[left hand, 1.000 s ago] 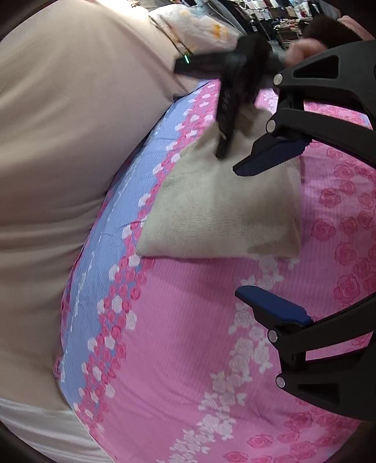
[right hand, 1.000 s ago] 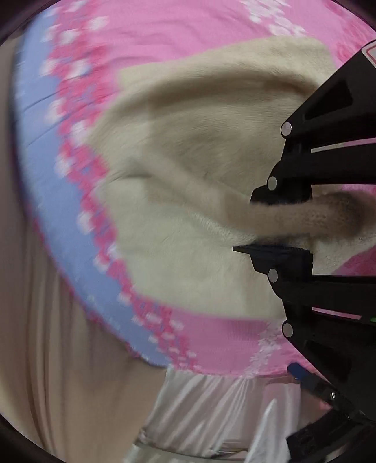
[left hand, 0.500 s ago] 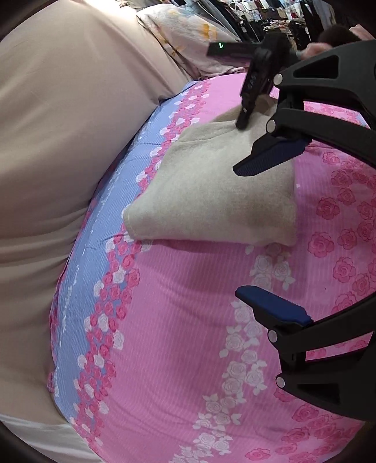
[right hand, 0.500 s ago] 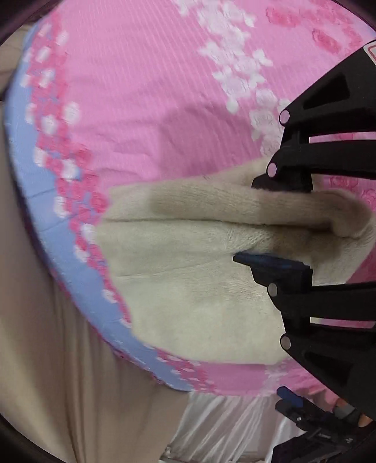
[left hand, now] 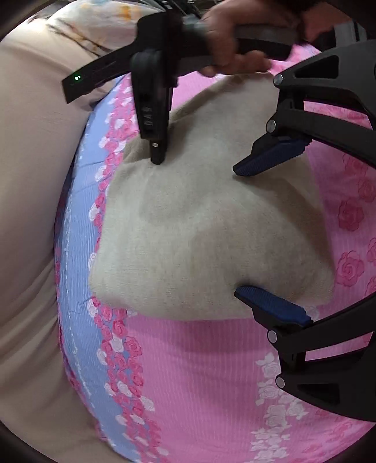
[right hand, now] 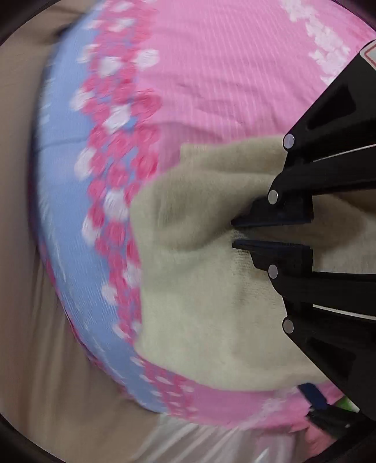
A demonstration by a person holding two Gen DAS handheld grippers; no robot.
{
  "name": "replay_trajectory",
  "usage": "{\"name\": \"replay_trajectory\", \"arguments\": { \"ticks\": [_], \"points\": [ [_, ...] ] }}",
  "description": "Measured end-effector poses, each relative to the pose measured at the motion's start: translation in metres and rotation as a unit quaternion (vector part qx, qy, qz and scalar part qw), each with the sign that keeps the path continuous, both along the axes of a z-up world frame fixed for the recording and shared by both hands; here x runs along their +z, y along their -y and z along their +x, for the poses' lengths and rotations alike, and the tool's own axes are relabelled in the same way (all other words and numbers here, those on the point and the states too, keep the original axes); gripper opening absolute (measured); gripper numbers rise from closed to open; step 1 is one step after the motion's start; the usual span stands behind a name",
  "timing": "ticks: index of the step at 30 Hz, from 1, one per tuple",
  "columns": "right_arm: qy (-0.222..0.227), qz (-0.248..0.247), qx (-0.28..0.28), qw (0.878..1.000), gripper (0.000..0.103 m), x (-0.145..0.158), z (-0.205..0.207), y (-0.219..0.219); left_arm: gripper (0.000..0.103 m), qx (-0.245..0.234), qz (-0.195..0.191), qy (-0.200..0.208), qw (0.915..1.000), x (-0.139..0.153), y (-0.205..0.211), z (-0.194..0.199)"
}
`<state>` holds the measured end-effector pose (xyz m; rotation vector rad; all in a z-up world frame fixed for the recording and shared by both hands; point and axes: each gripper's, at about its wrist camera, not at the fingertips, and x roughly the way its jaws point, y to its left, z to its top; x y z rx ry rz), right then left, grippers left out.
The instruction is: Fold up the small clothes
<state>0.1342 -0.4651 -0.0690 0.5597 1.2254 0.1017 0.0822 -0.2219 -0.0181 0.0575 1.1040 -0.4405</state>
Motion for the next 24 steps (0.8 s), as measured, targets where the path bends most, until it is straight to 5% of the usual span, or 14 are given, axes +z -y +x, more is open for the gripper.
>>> {"name": "replay_trajectory", "arguments": {
  "ticks": [2,4,5,6,7,10,16,17,18,19,20,24],
  "points": [
    [-0.002,0.025,-0.01,1.0,0.005,0.011,-0.007,0.009,0.078,-0.006,0.014,0.004,0.9999,-0.002,0.003,-0.001],
    [0.023,-0.003,-0.004,1.0,0.02,0.036,-0.026,0.006,0.078,0.004,-0.01,-0.001,0.9999,0.005,-0.003,-0.002],
    [0.036,-0.009,-0.006,0.999,0.03,0.045,-0.039,0.006,0.078,0.018,-0.043,-0.009,0.9988,0.011,-0.013,-0.001],
    [0.047,-0.019,-0.019,0.999,0.056,0.051,-0.057,0.009,0.078,0.029,-0.063,-0.017,0.9974,0.014,-0.02,0.0],
    [0.048,-0.03,-0.028,0.998,0.069,0.052,-0.067,0.012,0.081,0.047,-0.089,-0.031,0.9945,0.016,-0.03,0.003],
    [0.013,-0.037,-0.037,0.999,0.074,0.034,-0.09,0.017,0.083,0.113,-0.147,-0.093,0.9783,0.001,-0.062,0.015],
    [-0.061,0.092,-0.072,0.991,0.077,-0.03,-0.095,0.016,0.085,0.171,-0.206,-0.203,0.9417,-0.059,-0.082,0.038],
    [-0.044,0.092,-0.076,0.992,0.072,-0.026,-0.095,0.014,0.075,0.168,-0.214,-0.217,0.9376,-0.066,-0.081,0.041],
    [-0.044,0.102,-0.071,0.991,0.044,-0.021,-0.095,0.012,0.069,0.166,-0.218,-0.224,0.9352,-0.067,-0.081,0.043],
    [-0.036,0.099,-0.076,0.991,0.038,-0.008,-0.097,0.012,0.057,0.162,-0.223,-0.226,0.9343,-0.061,-0.083,0.045],
    [-0.024,0.101,-0.074,0.992,0.036,0.004,-0.1,0.012,0.048,0.153,-0.225,-0.224,0.9358,-0.049,-0.086,0.045],
    [0.009,0.102,-0.047,0.994,0.033,0.054,-0.126,0.004,0.045,0.118,-0.246,-0.219,0.9368,-0.005,-0.104,0.037]
  ]
}}
